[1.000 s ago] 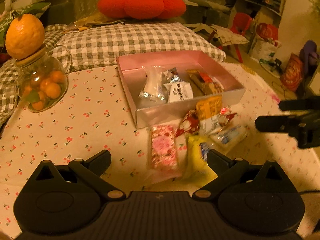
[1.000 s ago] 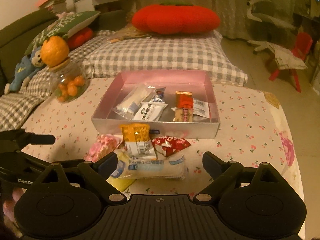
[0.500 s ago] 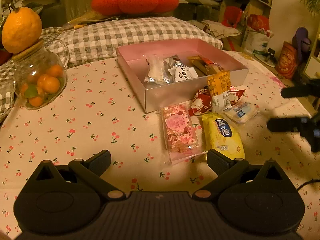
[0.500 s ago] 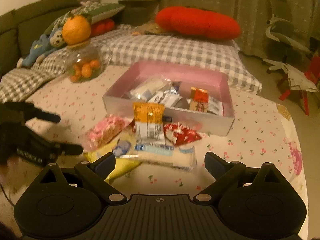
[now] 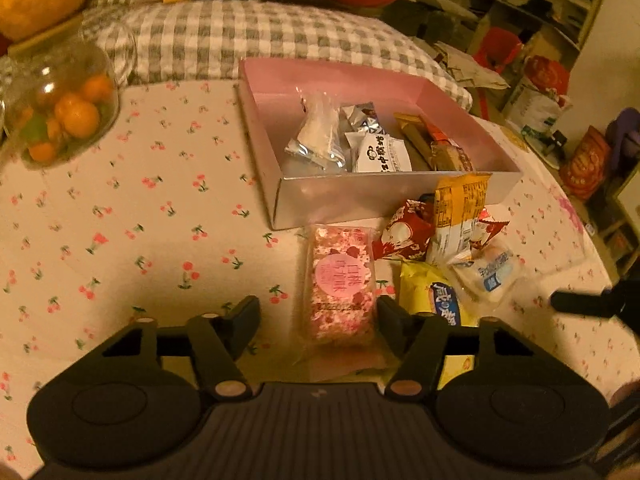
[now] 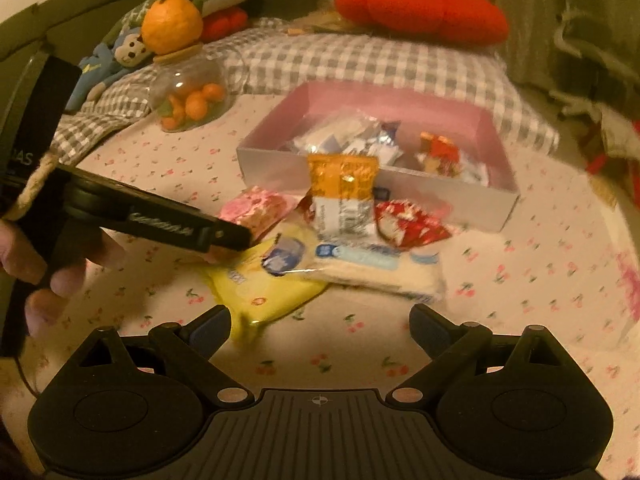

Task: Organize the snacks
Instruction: 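Grasp the pink packet with the left tool while the right tool grasps the yellow packet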

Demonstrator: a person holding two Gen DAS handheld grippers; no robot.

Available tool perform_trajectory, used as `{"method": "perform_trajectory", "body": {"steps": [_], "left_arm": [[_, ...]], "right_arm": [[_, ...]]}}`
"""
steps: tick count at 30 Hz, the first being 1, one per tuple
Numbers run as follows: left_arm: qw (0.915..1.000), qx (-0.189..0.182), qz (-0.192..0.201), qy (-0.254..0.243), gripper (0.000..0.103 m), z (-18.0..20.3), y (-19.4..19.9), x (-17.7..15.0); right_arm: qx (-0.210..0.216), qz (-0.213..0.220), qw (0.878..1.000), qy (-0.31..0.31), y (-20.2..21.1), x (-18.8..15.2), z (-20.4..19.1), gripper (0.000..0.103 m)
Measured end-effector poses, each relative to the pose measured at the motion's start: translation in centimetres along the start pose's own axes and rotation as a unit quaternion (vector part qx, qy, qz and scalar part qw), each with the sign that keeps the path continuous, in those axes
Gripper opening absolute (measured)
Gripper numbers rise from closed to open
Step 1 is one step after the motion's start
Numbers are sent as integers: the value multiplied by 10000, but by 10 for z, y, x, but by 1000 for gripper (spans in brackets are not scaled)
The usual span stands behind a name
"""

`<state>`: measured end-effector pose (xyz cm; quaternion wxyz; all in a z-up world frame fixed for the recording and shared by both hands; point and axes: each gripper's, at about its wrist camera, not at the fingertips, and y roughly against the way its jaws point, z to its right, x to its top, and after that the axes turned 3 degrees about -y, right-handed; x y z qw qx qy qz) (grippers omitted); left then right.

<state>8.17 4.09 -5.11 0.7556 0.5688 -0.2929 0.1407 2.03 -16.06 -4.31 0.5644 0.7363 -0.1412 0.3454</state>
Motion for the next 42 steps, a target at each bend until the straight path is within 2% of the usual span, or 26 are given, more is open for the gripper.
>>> {"method": "perform_trajectory", "body": {"steps": [1,3,6,11,19,26,32,34,35,37,42], "left_arm": [[10000,3,-5,33,54,0,0,0],[10000,0,9,27,34,1,1,0],[10000,64,0,-32,31,0,4,-2],[9996,289,-1,-55,30,-9,13,-5],[9988,401,-59,272,30,-40,27,-17],[9991,359,-90,220,30,-43,38,-26],[9993,346,-115,96,30,-39,36,-27],[9993,350,-113,71,30,-38,36,-28],[9993,352,-109,64,30,-38,36,-28],[9993,361,-103,45,30,-38,35,-29],[9991,409,-92,-36,31,-34,35,-30]], "right_arm": [[28,-28,10000,-52,-3,0,-2,97],[79,-96,9999,-115,-8,0,-6,97],[88,-136,9998,-113,-14,0,-14,97],[43,-162,9998,-133,-22,2,-23,97],[-35,-188,9973,-711,-39,10,-29,97],[-449,-41,9961,-757,-52,11,-43,95],[-607,126,9969,-480,-50,6,-51,82],[-586,145,9977,-319,-48,5,-52,76],[-571,156,9979,-246,-47,5,-53,68],[-536,155,9983,-151,-45,5,-52,62],[-293,83,9995,-75,-39,2,-47,59]]}}
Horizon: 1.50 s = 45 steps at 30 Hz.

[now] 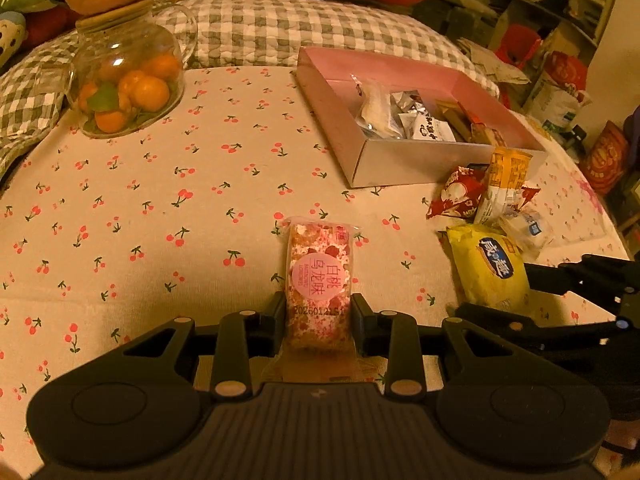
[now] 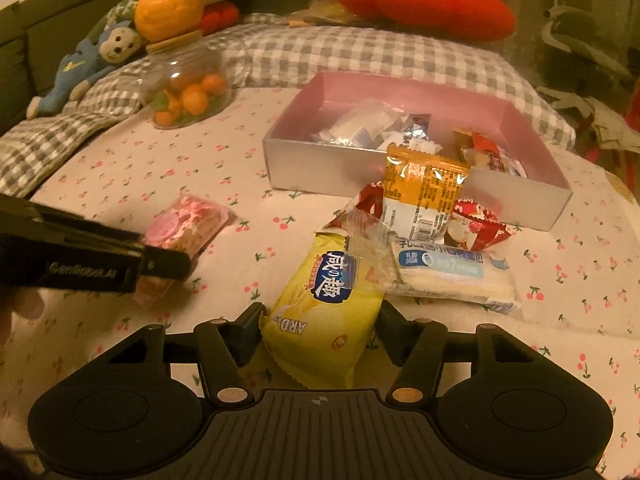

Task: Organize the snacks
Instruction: 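Grasp the pink packet with the left tool while the right tool grasps the yellow packet, then carry the pink packet and yellow packet over the pink box with both tools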

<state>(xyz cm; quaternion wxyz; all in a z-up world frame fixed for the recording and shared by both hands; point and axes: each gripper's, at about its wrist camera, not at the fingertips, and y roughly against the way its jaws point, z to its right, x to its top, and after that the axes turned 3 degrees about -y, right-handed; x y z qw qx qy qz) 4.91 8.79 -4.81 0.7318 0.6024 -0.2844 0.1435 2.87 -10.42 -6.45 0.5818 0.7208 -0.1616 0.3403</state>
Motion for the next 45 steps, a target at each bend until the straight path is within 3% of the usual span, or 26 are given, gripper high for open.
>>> {"method": "perform_trajectory", "body": {"steps": [8,17,31,45], "left_arm": [[10000,43,11,-25,30,3,0,0],[10000,-34,-10,6,30,4,1,2],[9997,-58,94,220,30,-1,7,7],[9986,-87,307,429,30,0,14,25]], "right_arm": [[651,-219,9974,231,16,-8,-4,59],[1047,-250,9934,400,29,-7,-18,59],[1320,-7,9911,180,46,8,-14,59],[1191,428,9918,-168,57,40,14,59]]}}
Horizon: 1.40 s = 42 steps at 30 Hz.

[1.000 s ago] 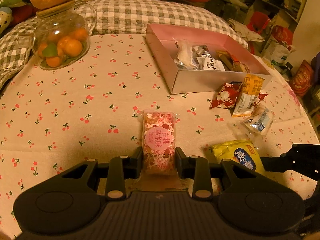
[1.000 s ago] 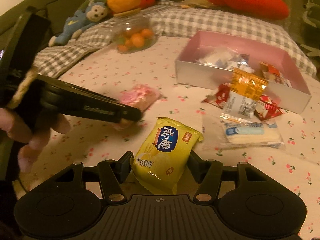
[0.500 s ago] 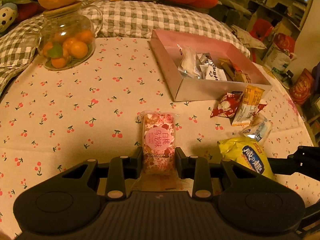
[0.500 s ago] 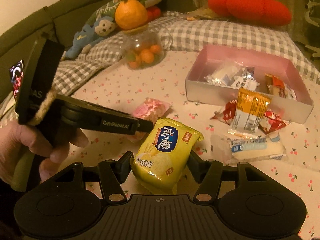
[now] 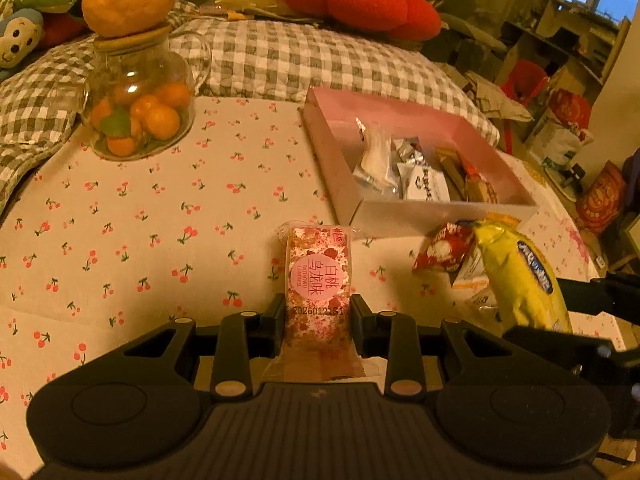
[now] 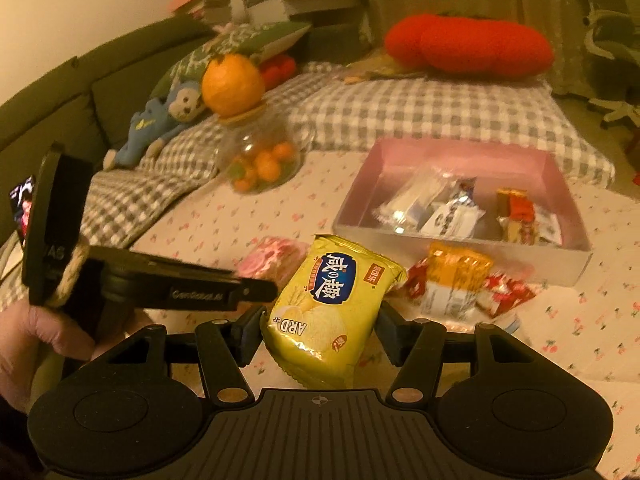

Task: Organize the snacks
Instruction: 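Carry the pink packet and yellow packet over the pink box with both tools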

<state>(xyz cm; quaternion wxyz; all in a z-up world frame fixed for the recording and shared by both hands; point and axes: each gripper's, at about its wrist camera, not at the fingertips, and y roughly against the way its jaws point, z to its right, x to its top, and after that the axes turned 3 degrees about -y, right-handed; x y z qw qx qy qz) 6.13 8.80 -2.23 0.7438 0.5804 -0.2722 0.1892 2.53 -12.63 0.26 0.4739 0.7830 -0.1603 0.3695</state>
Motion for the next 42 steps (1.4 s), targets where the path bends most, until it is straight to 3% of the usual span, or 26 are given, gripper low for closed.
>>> {"method": "perform_trajectory", "body": {"steps": [10,19,28,42], "left_arm": [[9997,-68,194,129,30,7,3,16],[9993,-169,332,-42,30,25,-1,37],[9990,-148,416,-118,30,44,-30,63],[9992,171,336,-147,30,50,-85,96]], "right_arm": [[-172,291,9993,-180,10,21,21,59],[-460,360,9976,-374,7,38,54,59],[-763,343,9958,-382,-17,64,93,59],[-1167,59,9921,-467,-77,95,143,59]]}}
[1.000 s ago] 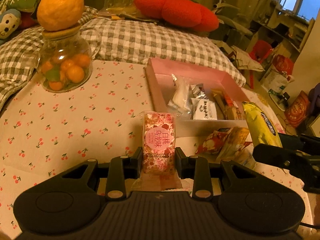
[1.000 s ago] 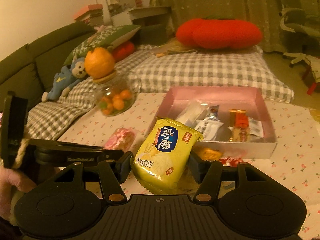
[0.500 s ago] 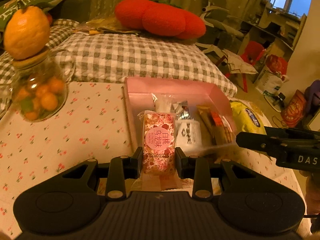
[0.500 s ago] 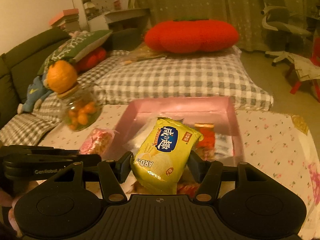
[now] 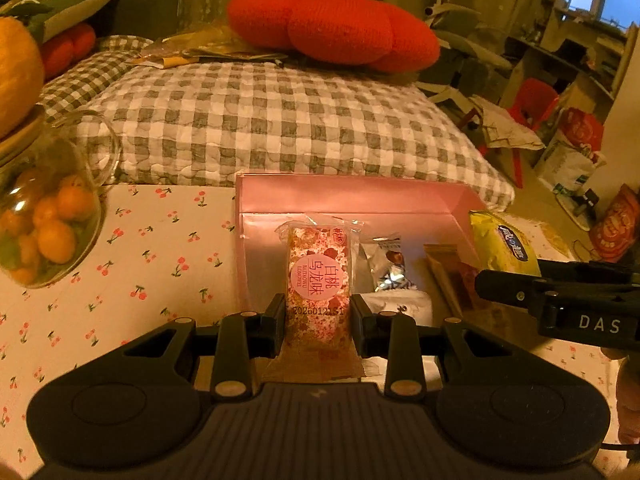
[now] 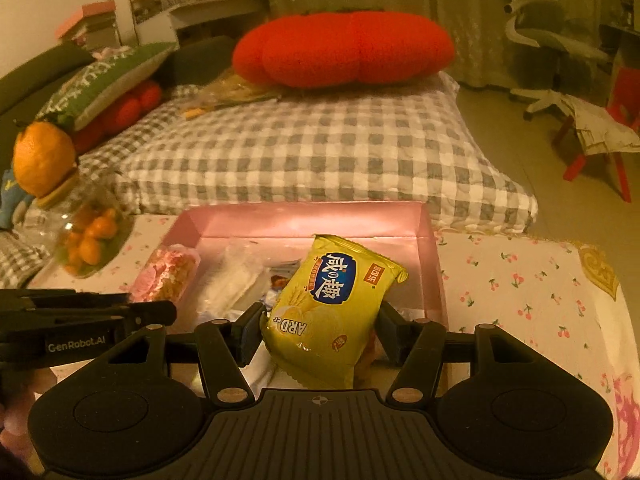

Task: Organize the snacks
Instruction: 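Carry the pink packet and yellow packet over the pink box with both tools, then lower the pink packet with the left tool while the right tool lowers the yellow bag, then open both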

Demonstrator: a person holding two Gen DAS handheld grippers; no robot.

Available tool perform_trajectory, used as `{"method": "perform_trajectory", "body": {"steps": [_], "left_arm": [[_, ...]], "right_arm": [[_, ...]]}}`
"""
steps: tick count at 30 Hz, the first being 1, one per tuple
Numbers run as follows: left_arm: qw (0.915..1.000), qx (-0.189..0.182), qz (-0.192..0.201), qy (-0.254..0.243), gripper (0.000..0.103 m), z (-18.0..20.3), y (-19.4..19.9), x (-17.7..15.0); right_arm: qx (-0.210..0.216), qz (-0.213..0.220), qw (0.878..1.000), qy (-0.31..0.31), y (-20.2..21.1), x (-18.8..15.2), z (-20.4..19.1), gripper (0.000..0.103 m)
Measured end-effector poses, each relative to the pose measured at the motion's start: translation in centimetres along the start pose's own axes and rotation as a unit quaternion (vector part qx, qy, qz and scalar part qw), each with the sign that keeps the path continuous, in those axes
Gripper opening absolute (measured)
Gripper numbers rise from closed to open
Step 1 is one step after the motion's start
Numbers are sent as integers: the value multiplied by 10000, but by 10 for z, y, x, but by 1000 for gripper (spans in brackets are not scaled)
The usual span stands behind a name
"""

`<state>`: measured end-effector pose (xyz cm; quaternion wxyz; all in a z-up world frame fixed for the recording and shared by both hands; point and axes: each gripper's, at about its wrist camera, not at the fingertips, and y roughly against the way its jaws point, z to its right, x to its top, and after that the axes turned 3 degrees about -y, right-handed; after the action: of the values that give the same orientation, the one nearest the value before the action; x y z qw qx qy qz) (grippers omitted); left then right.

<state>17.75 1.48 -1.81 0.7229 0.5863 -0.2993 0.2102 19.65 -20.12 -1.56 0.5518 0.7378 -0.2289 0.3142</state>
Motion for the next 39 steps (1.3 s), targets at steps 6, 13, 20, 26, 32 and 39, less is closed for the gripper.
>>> {"method": "perform_trajectory", "body": {"steps": [6,13,20,26,32,39], "left_arm": [[9999,87,-41,-70,30,-1,-14,2],[9997,163,-27,-169,30,0,-22,7],[9997,227,-18,-125,30,-1,-29,13],[9997,222,15,-128,33,1,-29,13],[9995,202,129,-195,44,3,-22,12],[9991,128,269,-298,59,6,-7,13]], "right_arm": [[-133,-138,9998,108,-19,5,2,59],[-238,-249,9994,91,-35,3,2,59],[-340,-267,9991,-3,-41,2,8,60],[-311,-285,9991,39,-38,2,7,62],[-248,-190,9995,-26,-30,3,7,73],[-245,-16,9996,-113,-12,10,8,82]]}}
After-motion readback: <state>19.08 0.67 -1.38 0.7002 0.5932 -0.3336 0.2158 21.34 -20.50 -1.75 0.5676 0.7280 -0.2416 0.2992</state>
